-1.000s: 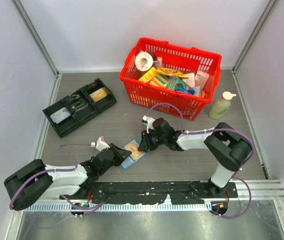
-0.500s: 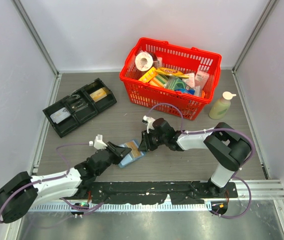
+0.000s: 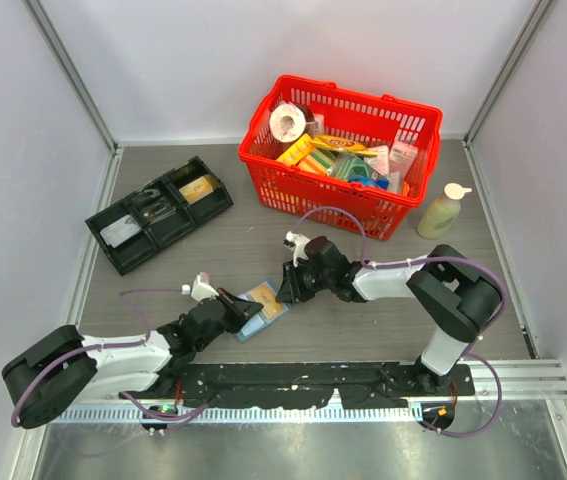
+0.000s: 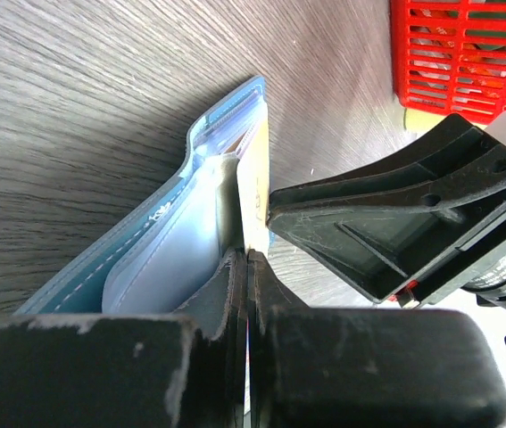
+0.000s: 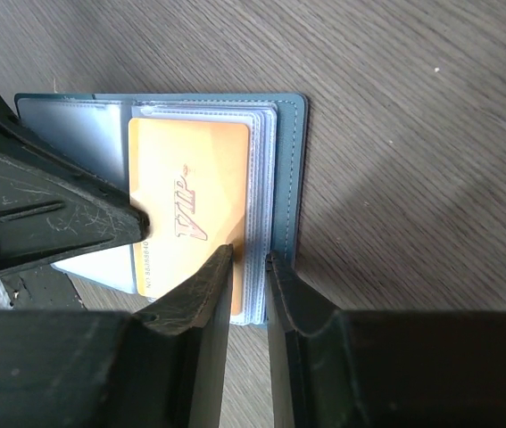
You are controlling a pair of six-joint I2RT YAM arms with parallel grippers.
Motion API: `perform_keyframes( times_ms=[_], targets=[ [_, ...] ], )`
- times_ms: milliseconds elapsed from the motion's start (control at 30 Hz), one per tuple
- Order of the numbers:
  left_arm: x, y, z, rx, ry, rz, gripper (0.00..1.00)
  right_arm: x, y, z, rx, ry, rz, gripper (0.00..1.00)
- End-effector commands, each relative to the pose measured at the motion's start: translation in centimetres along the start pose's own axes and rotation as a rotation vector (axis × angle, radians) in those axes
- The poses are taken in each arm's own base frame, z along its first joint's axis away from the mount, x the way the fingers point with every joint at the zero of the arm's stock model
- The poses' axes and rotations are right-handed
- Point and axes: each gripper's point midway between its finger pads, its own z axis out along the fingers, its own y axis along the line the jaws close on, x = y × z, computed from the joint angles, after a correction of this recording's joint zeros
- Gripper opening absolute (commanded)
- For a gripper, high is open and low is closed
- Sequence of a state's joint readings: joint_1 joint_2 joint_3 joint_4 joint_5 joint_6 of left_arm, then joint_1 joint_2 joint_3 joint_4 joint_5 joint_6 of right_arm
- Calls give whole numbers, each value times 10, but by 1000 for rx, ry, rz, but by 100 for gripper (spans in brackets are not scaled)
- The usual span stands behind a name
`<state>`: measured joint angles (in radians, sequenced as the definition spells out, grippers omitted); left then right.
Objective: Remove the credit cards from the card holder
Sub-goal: Remove the credit card from the card holder.
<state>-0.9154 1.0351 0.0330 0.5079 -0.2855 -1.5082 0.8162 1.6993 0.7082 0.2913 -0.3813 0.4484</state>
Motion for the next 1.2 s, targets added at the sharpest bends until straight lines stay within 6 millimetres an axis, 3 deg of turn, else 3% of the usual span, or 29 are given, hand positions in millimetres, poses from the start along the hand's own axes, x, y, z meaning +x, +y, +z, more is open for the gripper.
perform_keyframes(
  times_ms=[0,167,233,500,633,900,1167],
  targets=[
    [4,-32,-1,83,27,-14,0,5,-5,-8,53,7,-8,27],
    [-6,-39,4,77,-28,42,0,-22,-5,-24,118,-94,-26,30],
    [-6,-51,10,98,-34,70,0,-30,-6,-32,148,-131,-33,32],
    [16,-72,48,158,59,79,0,-54,-4,-57,180,-274,-27,34],
    [24,-62,55,139,87,80,0,-48,-7,-51,149,-248,-9,33],
    [22,-47,54,57,84,118,0,-12,-32,-32,139,-178,104,29],
    [21,-12,42,-49,87,68,0,7,-60,-31,210,-132,199,23]
  ],
)
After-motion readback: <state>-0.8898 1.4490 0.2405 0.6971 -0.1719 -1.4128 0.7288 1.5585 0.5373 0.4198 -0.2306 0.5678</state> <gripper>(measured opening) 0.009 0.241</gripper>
